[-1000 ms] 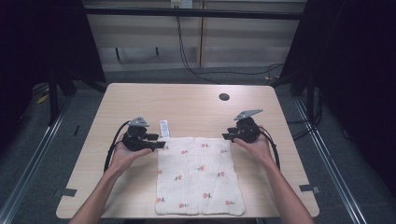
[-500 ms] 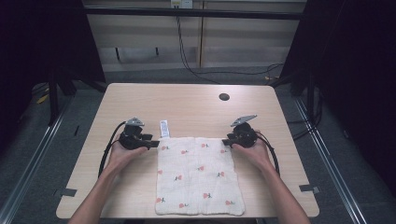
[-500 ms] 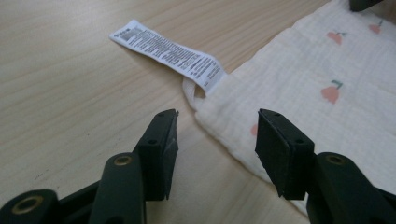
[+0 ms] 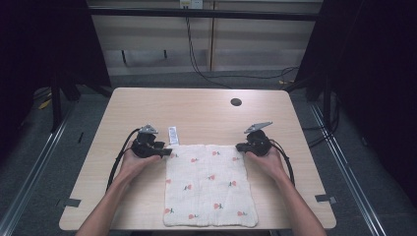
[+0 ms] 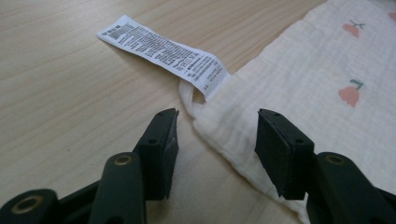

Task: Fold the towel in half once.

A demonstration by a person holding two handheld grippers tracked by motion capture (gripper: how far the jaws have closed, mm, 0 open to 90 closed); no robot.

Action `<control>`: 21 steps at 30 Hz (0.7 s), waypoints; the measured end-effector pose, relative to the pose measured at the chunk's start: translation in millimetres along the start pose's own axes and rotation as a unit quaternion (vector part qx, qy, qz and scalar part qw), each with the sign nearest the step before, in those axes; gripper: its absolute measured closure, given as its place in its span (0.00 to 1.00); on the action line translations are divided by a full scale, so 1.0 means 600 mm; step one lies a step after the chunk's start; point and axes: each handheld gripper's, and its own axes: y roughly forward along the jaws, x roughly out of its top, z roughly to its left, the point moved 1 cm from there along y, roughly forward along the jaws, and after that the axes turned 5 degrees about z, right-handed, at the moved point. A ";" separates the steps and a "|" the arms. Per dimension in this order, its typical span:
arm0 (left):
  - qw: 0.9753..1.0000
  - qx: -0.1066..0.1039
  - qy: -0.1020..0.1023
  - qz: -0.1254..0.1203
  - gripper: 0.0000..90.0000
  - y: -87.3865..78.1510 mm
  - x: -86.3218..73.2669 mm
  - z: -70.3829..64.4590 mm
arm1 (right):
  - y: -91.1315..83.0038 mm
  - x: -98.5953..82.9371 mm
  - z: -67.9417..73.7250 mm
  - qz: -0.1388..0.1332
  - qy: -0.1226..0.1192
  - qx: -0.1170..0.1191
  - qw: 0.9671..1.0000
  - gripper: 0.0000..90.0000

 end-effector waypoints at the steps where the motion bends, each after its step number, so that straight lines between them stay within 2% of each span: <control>1: 1.000 -0.001 -0.001 -0.002 0.56 0.001 0.000 -0.002 | 0.000 0.000 0.000 0.001 0.000 0.002 1.000 0.96; 2: 1.000 0.002 -0.003 -0.006 0.61 0.002 0.000 -0.001 | 0.000 0.000 0.001 0.001 -0.001 0.002 1.000 0.96; 3: 1.000 0.001 -0.013 -0.014 0.65 0.005 0.000 -0.001 | -0.001 0.000 0.002 0.002 0.000 0.003 1.000 0.96; 4: 1.000 -0.001 -0.010 -0.013 0.66 0.005 0.000 -0.001 | -0.001 0.000 0.003 0.004 -0.002 0.002 1.000 0.96; 6: 1.000 0.011 -0.003 -0.012 0.72 0.006 0.001 -0.003 | -0.001 -0.001 0.002 0.002 0.000 0.002 1.000 0.96; 8: 1.000 0.006 0.003 -0.011 0.77 0.006 0.000 -0.006 | -0.001 -0.002 0.001 0.000 0.003 0.007 1.000 0.96; 10: 1.000 0.016 0.017 -0.009 0.83 0.007 0.000 -0.012 | -0.001 -0.002 0.000 -0.003 0.007 0.009 1.000 0.96; 13: 0.999 0.010 0.030 0.000 0.92 0.008 0.002 -0.021 | -0.001 -0.003 0.002 -0.001 0.007 0.010 1.000 0.96; 14: 1.000 0.007 0.025 -0.001 0.94 0.010 0.003 -0.022 | -0.002 -0.002 0.003 0.002 0.009 0.011 1.000 0.96; 15: 1.000 0.006 0.026 -0.001 0.95 0.010 0.004 -0.021 | -0.002 -0.001 0.002 0.005 0.003 0.007 1.000 0.96; 21: 1.000 -0.003 0.014 -0.012 0.97 0.003 0.002 -0.015 | -0.004 -0.003 -0.003 0.004 0.016 0.016 1.000 0.96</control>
